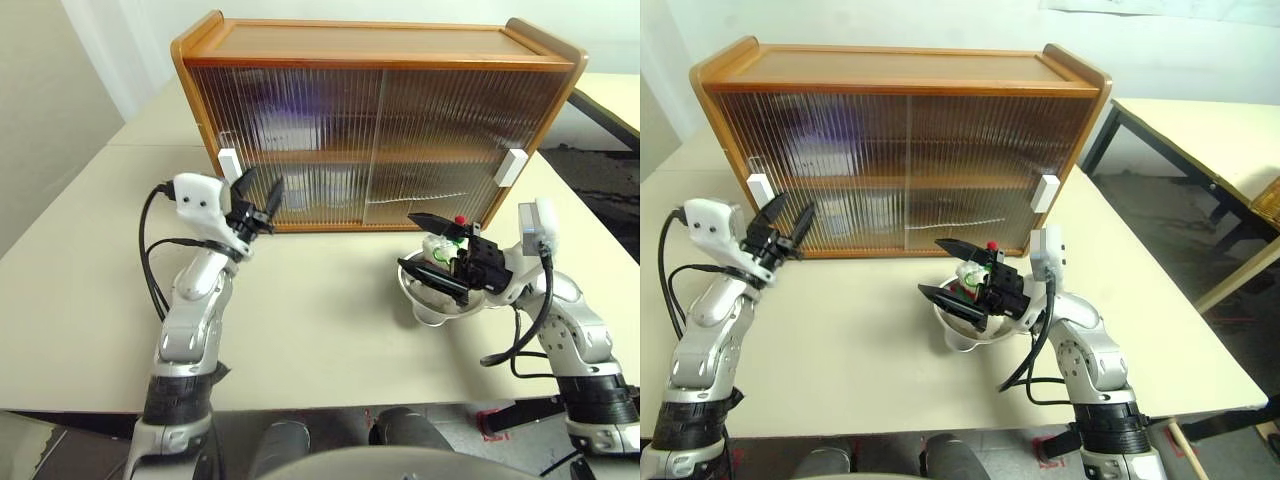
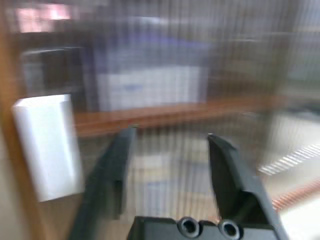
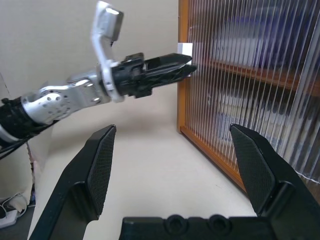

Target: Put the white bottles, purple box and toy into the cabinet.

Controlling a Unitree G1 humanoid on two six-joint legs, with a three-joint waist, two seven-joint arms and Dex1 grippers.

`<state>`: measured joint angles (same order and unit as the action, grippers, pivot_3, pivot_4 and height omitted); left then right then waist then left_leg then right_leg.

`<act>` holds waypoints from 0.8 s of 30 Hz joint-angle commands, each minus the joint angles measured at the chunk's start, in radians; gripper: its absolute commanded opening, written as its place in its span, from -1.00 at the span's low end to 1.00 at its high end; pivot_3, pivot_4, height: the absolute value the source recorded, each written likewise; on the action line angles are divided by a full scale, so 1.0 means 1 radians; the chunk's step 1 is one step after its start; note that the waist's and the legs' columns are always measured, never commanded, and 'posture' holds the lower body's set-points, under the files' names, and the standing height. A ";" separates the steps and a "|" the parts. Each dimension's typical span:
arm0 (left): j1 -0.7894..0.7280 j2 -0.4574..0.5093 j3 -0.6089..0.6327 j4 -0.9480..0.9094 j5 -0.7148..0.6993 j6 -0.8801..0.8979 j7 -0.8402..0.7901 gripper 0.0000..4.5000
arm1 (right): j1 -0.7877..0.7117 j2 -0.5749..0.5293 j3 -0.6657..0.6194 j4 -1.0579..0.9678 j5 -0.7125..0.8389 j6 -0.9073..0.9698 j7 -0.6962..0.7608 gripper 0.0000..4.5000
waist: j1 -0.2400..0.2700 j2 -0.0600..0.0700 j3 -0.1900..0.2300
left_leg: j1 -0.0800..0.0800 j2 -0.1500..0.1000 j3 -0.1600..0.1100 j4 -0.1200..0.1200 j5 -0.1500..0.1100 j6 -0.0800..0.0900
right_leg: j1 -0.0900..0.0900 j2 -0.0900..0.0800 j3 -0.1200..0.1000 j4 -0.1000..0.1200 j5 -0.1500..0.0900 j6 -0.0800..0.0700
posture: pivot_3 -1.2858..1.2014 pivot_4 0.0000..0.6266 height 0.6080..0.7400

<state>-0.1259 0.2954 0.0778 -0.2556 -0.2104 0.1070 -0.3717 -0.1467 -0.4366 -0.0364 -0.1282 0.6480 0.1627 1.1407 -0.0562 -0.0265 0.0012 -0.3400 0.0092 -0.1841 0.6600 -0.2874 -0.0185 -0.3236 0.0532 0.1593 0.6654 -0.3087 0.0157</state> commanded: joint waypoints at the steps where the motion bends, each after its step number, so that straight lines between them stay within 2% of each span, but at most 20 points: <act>1: 0.056 0.045 0.005 -0.006 -0.060 -0.050 -0.120 0.79 | 0.005 -0.023 -0.033 0.016 0.006 0.019 -0.011 1.00 | 0.001 0.000 0.000 | 0.000 0.000 0.000 0.000 0.000 0.000 | 0.000 0.000 0.000 0.000 0.000 0.000 | -0.06 -0.98 1.00; 2: 0.068 0.056 0.011 -0.001 -0.073 -0.064 -0.143 0.95 | 0.005 -0.030 -0.041 0.024 0.010 0.024 -0.012 1.00 | 0.001 0.000 0.000 | 0.000 0.000 0.000 0.000 0.000 0.000 | 0.000 0.000 0.000 0.000 0.000 0.000 | -0.06 -0.98 1.00; 3: 0.078 0.067 0.017 0.005 -0.085 -0.075 -0.165 0.99 | 0.003 -0.038 -0.048 0.033 0.010 0.024 -0.007 1.00 | 0.002 0.000 0.000 | 0.000 0.000 0.000 0.000 0.000 -0.001 | -0.001 0.000 0.000 0.000 -0.001 -0.001 | -0.06 -0.98 1.00; 7: 0.139 0.138 0.040 0.032 -0.151 -0.127 -0.313 0.99 | -0.027 -0.090 -0.129 0.114 0.051 0.044 0.012 1.00 | 0.003 0.000 0.000 | -0.001 0.001 -0.001 0.000 -0.001 0.000 | -0.001 0.000 0.000 0.000 -0.001 -0.001 | -0.06 -0.99 1.00; 8: 0.154 0.154 0.048 0.032 -0.181 -0.127 -0.352 1.00 | -0.039 -0.106 -0.153 0.142 0.053 0.038 0.018 0.92 | 0.004 0.001 0.000 | -0.001 0.001 -0.001 0.000 -0.001 0.000 | -0.002 0.000 0.000 0.001 -0.001 -0.001 | -0.06 -1.00 1.00; 10: 0.167 0.168 0.059 0.033 -0.225 -0.125 -0.388 1.00 | -0.053 -0.125 -0.176 0.175 0.055 0.035 0.029 0.72 | 0.004 0.001 0.000 | -0.002 0.001 -0.001 0.000 -0.001 0.000 | -0.003 0.000 0.000 0.001 -0.001 -0.001 | -0.06 -1.00 1.00; 12: 0.180 0.177 0.075 0.015 -0.289 -0.092 -0.423 1.00 | -0.070 -0.146 -0.211 0.222 0.053 0.025 0.038 0.42 | 0.004 0.001 0.000 | -0.003 0.001 -0.002 0.000 -0.002 0.001 | -0.004 0.000 0.000 0.002 -0.001 -0.002 | -0.06 -1.00 1.00; 20: 0.229 0.234 0.080 -0.062 -0.356 -0.051 -0.495 1.00 | -0.209 -0.237 -0.336 0.536 -0.025 -0.007 -0.097 -0.98 | 0.004 0.004 -0.002 | -0.005 0.002 -0.002 0.000 -0.002 0.001 | -0.007 0.000 0.000 0.003 -0.001 -0.003 | -0.05 -1.00 1.00; 24: 0.225 0.230 0.085 -0.097 -0.376 -0.023 -0.476 1.00 | -0.262 -0.246 -0.377 0.598 -0.034 -0.018 -0.156 -0.98 | 0.004 0.005 -0.002 | -0.005 0.003 -0.002 0.000 -0.002 0.002 | -0.007 0.000 -0.001 0.003 -0.001 -0.003 | -0.05 -1.00 1.00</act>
<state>0.0984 0.5242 0.1562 -0.3230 -0.5745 0.0639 -0.8546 -0.3897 -0.6798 -0.3862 0.4477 0.6242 0.1528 1.0168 -0.0520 -0.0214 -0.0009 -0.3449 0.0119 -0.1857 0.6597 -0.2900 -0.0168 -0.3305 0.0532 0.1584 0.6683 -0.3093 0.0130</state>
